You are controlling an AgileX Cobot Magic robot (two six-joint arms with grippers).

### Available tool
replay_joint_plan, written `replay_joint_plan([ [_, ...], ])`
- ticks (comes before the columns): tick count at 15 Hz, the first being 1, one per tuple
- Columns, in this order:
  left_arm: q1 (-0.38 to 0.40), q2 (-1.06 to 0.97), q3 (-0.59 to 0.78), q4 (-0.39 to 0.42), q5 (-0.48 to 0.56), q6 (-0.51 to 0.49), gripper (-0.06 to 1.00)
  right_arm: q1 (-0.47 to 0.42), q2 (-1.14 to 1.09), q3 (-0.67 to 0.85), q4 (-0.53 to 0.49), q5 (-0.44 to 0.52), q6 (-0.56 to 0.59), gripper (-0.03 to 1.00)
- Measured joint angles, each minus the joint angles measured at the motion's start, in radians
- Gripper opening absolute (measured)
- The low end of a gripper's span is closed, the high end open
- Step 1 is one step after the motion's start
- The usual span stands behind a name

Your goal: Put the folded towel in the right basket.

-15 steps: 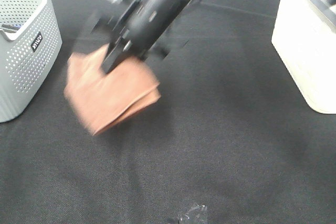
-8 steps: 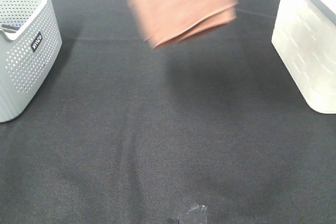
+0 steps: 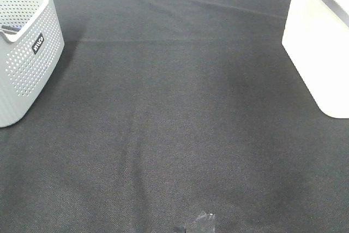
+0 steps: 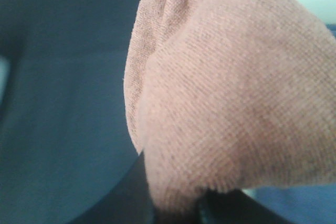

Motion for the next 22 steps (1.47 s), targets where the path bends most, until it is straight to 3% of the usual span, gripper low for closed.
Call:
replay_joint_plan([
  [2,0.000,0.000,0.000,0.000,0.000,0.000,0.99,-0.084,0.014,0.000,-0.017,-0.047,0.000,0.12],
  [4,0.000,0.000,0.000,0.000,0.000,0.000,0.99,-0.108,0.029,0.000,-0.033,-0.064,0.000,0.12],
  [8,0.000,0.000,0.000,0.000,0.000,0.000,0.99,-0.118,0.160,-0.001,-0.183,-0.080,-0.001,0.14],
  [9,0.000,0.000,0.000,0.000,0.000,0.000,0.99,-0.118,0.183,-0.001,-0.195,-0.080,0.000,0.24],
  [10,0.000,0.000,0.000,0.000,0.000,0.000,0.99,-0.118,0.198,-0.001,-0.198,-0.080,0.009,0.45],
  [11,0.000,0.000,0.000,0.000,0.000,0.000,0.99,-0.114,0.200,-0.001,-0.206,-0.082,0.017,0.73],
  [12,0.000,0.000,0.000,0.000,0.000,0.000,0.99,-0.108,0.200,-0.001,-0.225,-0.090,0.018,0.87],
  [13,0.000,0.000,0.000,0.001,0.000,0.000,0.99,-0.099,0.200,-0.001,-0.245,-0.090,0.018,0.94],
  [18,0.000,0.000,0.000,0.002,0.000,0.000,0.99,-0.033,0.198,-0.001,-0.311,-0.038,0.024,0.97],
  [20,0.000,0.000,0.000,0.003,0.000,0.000,0.99,0.074,0.168,-0.001,-0.408,-0.005,0.035,0.97],
  [22,0.000,0.000,0.000,0.003,0.000,0.000,0.99,0.120,0.127,-0.001,-0.485,0.006,0.105,0.97],
])
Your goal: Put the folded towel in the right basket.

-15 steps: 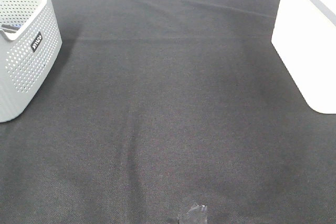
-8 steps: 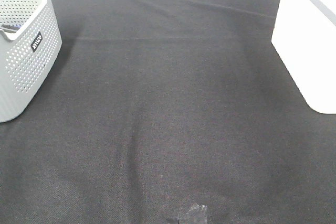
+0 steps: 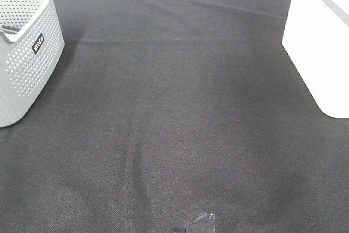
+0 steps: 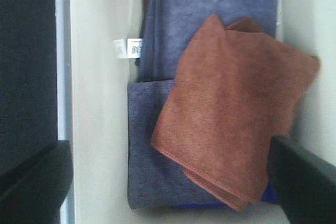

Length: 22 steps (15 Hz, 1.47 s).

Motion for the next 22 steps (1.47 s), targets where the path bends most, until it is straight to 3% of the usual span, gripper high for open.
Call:
replay_joint_plan([
  [4,0.000,0.000,0.000,0.001,0.000,0.000,0.99,0.004,-0.176,0.086,-0.010,0.000,0.069,0.97],
  [10,0.000,0.000,0.000,0.003,0.000,0.000,0.99,0.006,-0.816,0.724,-0.011,-0.001,0.097,0.97],
  [14,0.000,0.000,0.000,0.003,0.000,0.000,0.99,0.006,-1.378,1.142,-0.011,0.003,0.098,0.97],
  [22,0.000,0.000,0.000,0.003,0.000,0.000,0.99,0.041,-1.881,1.386,-0.035,0.006,0.122,0.97],
])
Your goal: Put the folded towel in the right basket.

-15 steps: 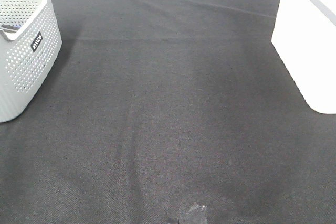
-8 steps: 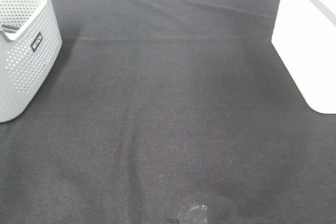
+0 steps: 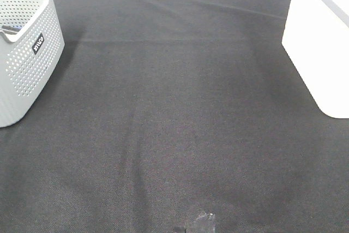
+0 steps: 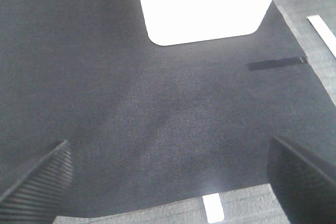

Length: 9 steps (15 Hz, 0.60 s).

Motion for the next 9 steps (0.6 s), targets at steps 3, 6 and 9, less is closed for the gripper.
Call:
replay_joint_plan([
  [3,0.000,0.000,0.000,0.001,0.000,0.000,0.99,0.039,-0.033,0.028,-0.032,0.000,0.000,0.97],
  [6,0.000,0.000,0.000,0.001,0.000,0.000,0.99,0.046,-0.041,0.109,-0.016,-0.014,0.000,0.97],
  [9,0.000,0.000,0.000,0.001,0.000,0.000,0.99,0.046,-0.043,0.178,0.002,-0.067,0.000,0.97],
])
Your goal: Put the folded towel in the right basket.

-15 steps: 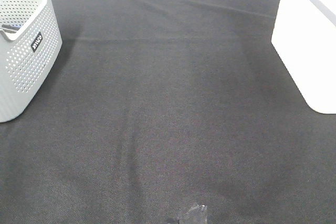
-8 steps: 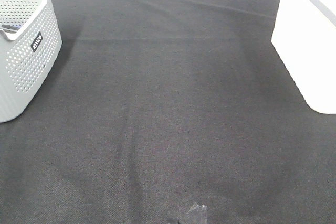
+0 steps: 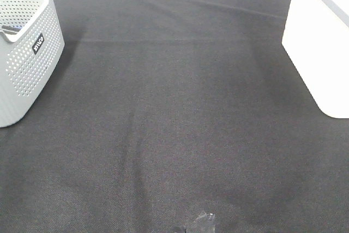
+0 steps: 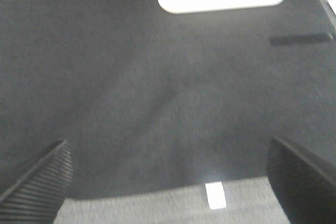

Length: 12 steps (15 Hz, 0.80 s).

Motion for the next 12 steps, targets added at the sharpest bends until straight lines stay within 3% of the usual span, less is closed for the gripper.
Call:
replay_joint_plan([
  [12,0.000,0.000,0.000,0.000,0.000,0.000,0.99,0.000,-0.080,0.027,0.063,-0.041,-0.028,0.97],
])
